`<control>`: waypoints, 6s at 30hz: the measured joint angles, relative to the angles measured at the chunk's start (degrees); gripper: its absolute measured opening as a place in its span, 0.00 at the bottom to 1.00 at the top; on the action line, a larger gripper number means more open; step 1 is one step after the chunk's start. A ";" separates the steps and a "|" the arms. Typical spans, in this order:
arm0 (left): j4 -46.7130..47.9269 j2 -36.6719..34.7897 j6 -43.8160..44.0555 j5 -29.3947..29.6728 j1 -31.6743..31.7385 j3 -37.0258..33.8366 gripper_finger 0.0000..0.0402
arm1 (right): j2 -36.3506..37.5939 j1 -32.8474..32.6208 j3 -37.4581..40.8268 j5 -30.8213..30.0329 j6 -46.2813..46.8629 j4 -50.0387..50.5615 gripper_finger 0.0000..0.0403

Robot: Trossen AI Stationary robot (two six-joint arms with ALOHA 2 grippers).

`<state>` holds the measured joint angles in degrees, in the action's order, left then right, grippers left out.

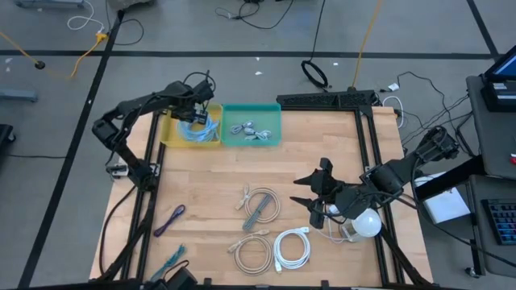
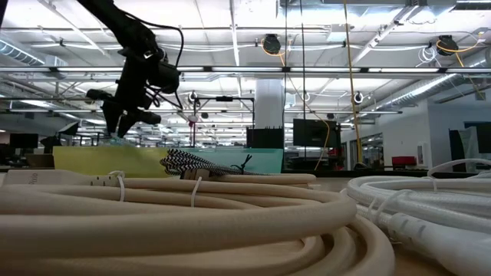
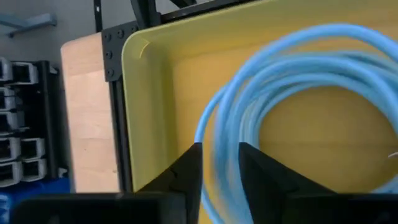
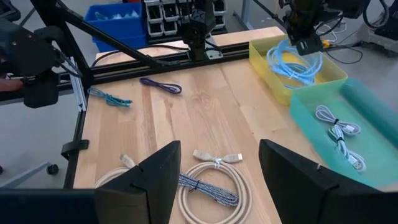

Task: Pick & Place USB Port
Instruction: Put the blue HDMI cable into the yellow bin, then put the white HDMI cable into the yellow bin

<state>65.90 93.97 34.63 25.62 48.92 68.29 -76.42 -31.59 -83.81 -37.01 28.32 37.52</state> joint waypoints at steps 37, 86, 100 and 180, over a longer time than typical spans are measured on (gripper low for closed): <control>-34.30 -19.38 23.12 -6.04 -68.50 0.07 0.11 | 1.01 -2.62 25.52 25.33 4.14 -8.54 0.52; -63.05 -1.09 38.45 -3.13 -79.10 0.15 0.29 | -6.31 1.04 28.25 21.68 7.14 -14.83 0.08; -75.50 -1.22 43.48 -20.40 -63.35 -1.11 0.40 | -3.50 -2.59 3.08 -0.54 -1.82 14.62 0.08; -21.33 -42.22 32.77 -7.97 -18.03 -14.76 0.09 | 5.14 -6.43 2.91 2.50 -5.84 -5.22 0.33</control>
<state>44.58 51.76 67.41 17.65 30.89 53.53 -71.29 -38.03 -80.90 -34.52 22.48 32.29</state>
